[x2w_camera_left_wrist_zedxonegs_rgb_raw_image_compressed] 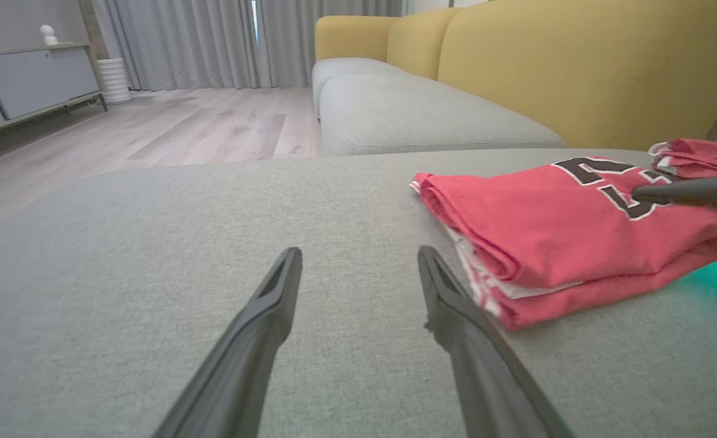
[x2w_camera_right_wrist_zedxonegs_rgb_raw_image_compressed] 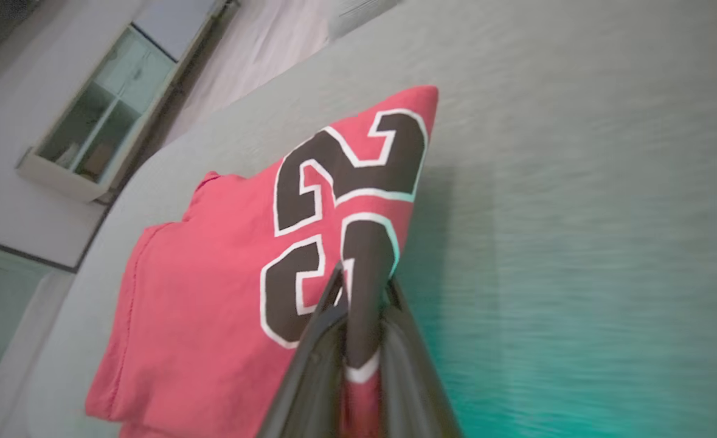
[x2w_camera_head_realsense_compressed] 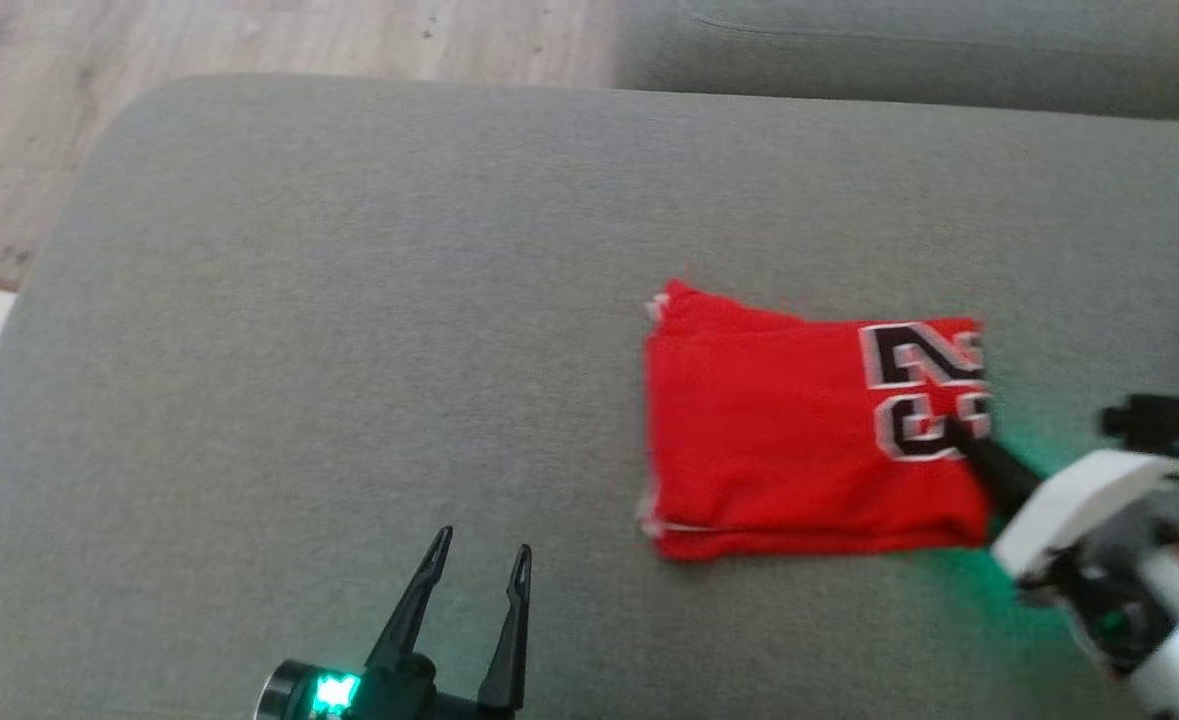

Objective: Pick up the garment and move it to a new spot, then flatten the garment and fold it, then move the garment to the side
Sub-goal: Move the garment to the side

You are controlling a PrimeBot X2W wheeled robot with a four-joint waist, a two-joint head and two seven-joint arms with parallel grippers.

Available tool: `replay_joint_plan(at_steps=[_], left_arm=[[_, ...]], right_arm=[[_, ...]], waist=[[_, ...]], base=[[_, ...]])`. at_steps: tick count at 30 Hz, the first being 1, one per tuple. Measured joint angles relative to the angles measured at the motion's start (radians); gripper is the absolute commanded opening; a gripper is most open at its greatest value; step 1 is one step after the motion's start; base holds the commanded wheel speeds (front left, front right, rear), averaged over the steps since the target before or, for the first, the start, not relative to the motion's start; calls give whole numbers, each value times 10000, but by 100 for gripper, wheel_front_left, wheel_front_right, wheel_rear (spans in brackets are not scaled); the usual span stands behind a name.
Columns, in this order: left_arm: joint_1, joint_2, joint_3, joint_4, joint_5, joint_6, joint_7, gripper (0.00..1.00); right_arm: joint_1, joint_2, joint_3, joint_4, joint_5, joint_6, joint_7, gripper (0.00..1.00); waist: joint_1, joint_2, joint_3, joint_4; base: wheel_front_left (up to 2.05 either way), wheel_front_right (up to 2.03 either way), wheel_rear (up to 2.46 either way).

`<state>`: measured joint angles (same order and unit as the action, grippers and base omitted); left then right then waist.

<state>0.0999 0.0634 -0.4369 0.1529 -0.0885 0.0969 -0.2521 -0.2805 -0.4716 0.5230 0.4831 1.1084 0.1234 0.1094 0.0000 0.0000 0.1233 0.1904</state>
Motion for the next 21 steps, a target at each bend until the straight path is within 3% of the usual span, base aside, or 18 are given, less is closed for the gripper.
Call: replay_joint_plan(at_steps=[13, 19, 20, 21], left_arm=[[-1144, -8, 251, -318, 209, -280, -2, 100], [-1581, -6, 587, -359, 245, -284, -2, 100], [-1643, -6, 625, -366, 230, -351, -2, 100], [-1706, -10, 644, -366, 165, -368, -2, 100]], right_arm=[[-2838, -3820, -226, -606, -453, 0, 71, 0], [-3051, -4842, -558, -635, -451, 0, 178, 0], [-3052, -4943, -614, -612, -456, 0, 226, 35], [-3051, -5022, -677, -533, -523, 0, 224, 100]], waist=[[1, 0, 1531, -1826], [3, 0, 2274, -2460], [3, 0, 2385, -2573], [2, 0, 2486, -2678]], base=[[0, 0, 0], [0, 0, 0], [0, 0, 0], [0, 0, 0]])
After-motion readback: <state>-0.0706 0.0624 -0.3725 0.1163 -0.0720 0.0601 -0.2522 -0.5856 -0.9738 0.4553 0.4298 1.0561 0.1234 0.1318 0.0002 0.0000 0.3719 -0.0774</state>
